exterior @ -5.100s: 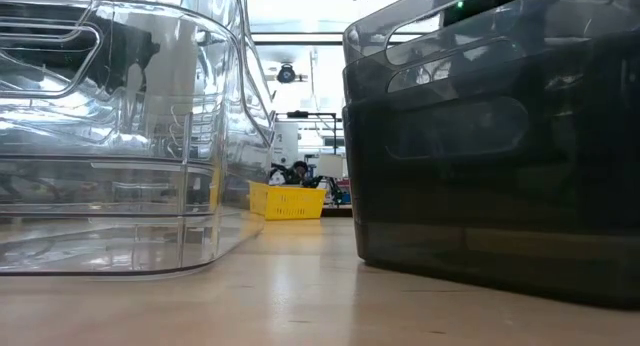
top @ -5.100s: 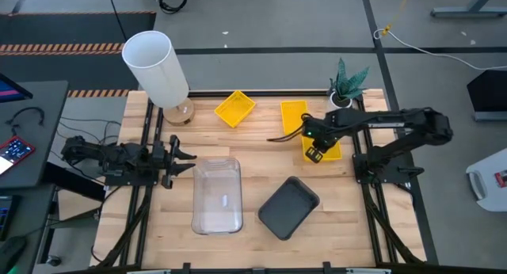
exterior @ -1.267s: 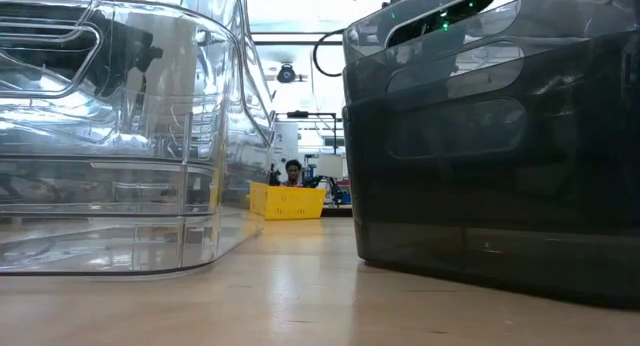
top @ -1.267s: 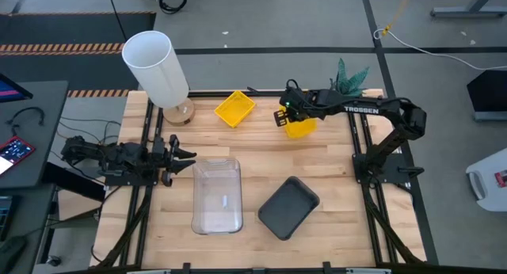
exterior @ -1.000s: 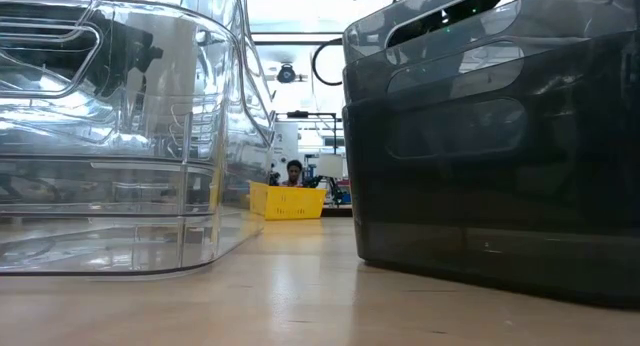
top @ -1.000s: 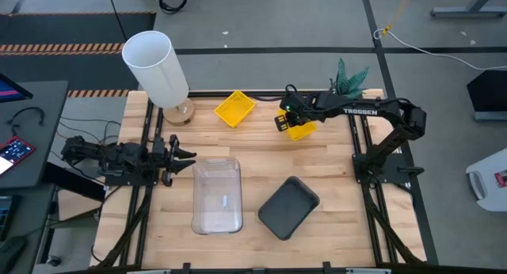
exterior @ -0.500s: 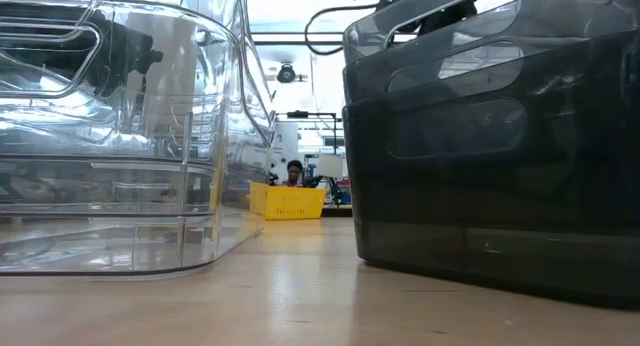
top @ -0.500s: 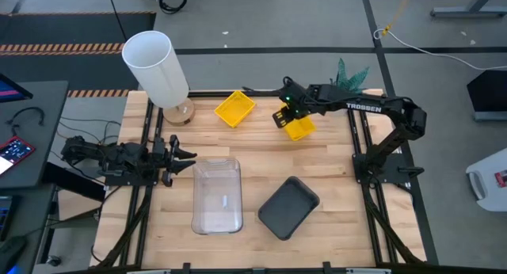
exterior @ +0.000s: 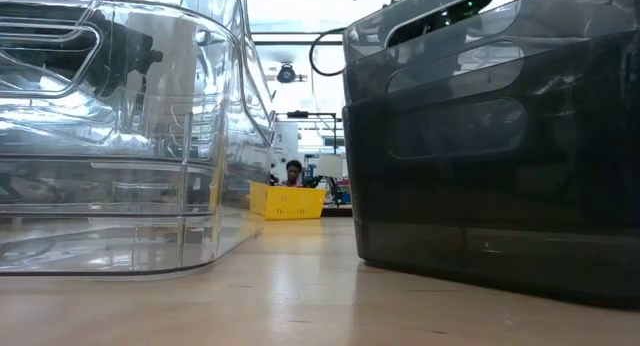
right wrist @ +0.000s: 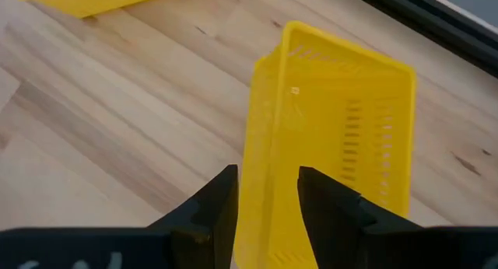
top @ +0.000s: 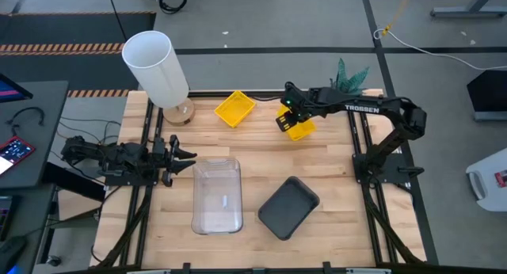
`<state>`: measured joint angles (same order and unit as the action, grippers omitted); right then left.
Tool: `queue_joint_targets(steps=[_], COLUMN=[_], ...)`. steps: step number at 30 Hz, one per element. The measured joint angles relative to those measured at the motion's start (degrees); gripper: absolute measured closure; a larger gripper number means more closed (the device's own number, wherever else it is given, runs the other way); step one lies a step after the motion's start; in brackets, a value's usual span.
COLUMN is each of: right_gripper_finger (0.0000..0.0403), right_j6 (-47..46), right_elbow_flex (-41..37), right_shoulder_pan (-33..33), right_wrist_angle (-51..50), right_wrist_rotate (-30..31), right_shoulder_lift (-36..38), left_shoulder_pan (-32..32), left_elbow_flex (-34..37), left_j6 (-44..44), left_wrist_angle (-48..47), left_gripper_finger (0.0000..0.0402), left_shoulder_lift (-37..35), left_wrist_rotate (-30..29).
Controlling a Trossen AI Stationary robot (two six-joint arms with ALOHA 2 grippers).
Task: Stack baskets by color
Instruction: Stack the bottom right yellow bin into the top yellow bin
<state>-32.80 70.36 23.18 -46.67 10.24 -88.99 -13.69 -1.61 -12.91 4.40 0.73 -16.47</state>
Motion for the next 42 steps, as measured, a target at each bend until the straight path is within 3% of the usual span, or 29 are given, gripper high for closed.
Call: queue_joint_targets(steps=[13, 21, 23, 35, 42], right_gripper_finger=[0.0273, 0.0383, 0.0393, 0.0393, 0.0344], right_j6=[2.22, 2.60, 2.85, 4.38, 5.44], right_elbow_flex=[-8.78, -8.62, -8.19, -6.88, -6.88], right_shoulder_pan=[0.37, 0.37, 0.24, -0.50, -0.50], right_wrist_angle=[10.43, 10.07, 10.20, 7.97, 7.96], right_wrist_rotate=[-2.44, -1.40, -0.99, 0.72, 1.26], right_shoulder_lift=[-0.02, -0.02, -0.02, -0.02, -0.02], left_shoulder_pan=[0.01, 0.02, 0.00, 0.00, 0.02], left_elbow_flex=[0.00, 0.00, -0.02, -0.04, -0.07], left_j6=[-0.02, -0.02, -0.03, -0.02, -0.02], left_wrist_angle=[-0.02, 0.00, -0.02, 0.00, 0.00], left_gripper_finger=[0.0285, 0.0285, 0.0285, 0.0285, 0.0285], left_shoulder_lift=[0.00, 0.00, 0.00, 0.00, 0.00], left_wrist_rotate=[0.02, 0.02, 0.02, 0.02, 0.02])
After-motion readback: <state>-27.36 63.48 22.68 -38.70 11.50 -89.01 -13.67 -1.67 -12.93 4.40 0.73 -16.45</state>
